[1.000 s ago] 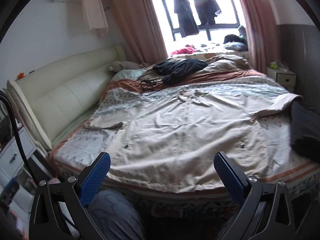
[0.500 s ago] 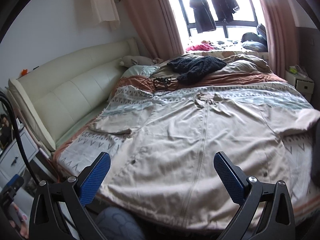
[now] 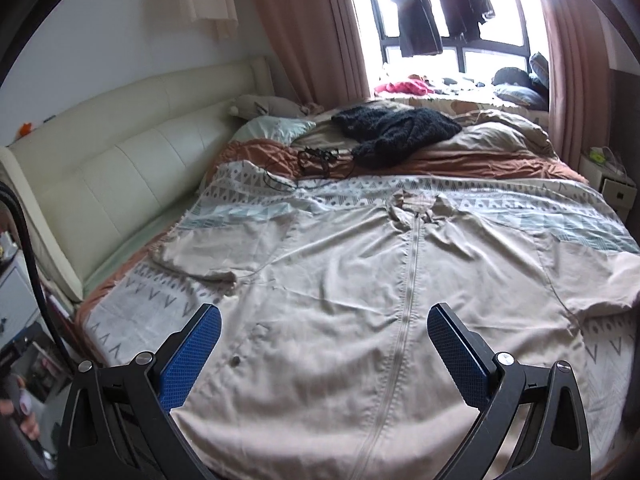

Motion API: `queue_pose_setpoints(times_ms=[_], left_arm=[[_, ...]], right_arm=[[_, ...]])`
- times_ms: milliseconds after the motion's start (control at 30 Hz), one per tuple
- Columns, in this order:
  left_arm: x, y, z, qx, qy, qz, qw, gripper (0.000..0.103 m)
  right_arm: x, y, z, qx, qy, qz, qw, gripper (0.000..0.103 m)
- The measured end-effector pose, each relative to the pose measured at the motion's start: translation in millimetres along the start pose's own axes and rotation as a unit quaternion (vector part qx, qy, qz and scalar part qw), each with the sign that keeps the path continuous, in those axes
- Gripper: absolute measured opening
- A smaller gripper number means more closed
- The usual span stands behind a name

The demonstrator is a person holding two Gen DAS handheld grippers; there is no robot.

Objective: Fold large clothes
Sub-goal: 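Move both tools down toward the beige jacket's sleeves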

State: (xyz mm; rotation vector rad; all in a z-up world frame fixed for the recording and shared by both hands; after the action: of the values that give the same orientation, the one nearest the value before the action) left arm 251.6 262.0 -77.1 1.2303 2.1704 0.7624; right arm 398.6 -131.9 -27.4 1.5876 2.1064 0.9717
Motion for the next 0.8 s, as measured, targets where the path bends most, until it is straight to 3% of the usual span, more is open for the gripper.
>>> queue_pose_setpoints(times_ms=[267, 367, 633, 800], left_arm=[[13.4, 33.0, 76.8, 0.038, -0.013, -0.03, 0.9987, 0.073], [16.5, 43.4, 104.4, 0.056, -0.016, -0.041, 0.9975, 0.065], [17.5, 75.9, 176.7, 0.077, -0.018, -0.049, 0.9957, 0.053], [20.3, 97.7, 222.4, 0.081, -0.026, -0.061, 0.9945, 0.052]], right_arm=[[-10.5, 22.6, 70.6, 0.037, 0.011, 0.044, 0.998, 0.102], [-14.7, 29.6, 101.4, 0.036, 0.011, 0.06, 0.997, 0.092], [-26.4, 34.2, 171.5, 0.086, 0.004, 0.057, 0.995, 0.081], [-23.1, 40.5, 204.3, 0.11, 0.009, 0.043, 0.993, 0.075]])
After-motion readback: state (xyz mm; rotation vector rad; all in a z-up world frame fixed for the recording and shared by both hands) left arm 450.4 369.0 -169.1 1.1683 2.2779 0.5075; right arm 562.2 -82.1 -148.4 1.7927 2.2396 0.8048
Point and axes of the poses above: each gripper's, at about its wrist camera, not at the fingertips, and z roughly the way its jaws point, x to its left, y to its top, the point moved 5 cm from there along z, roughly the way its jaws point, and after that the axes turned 9 degrees about x, right-handed, at the moved point
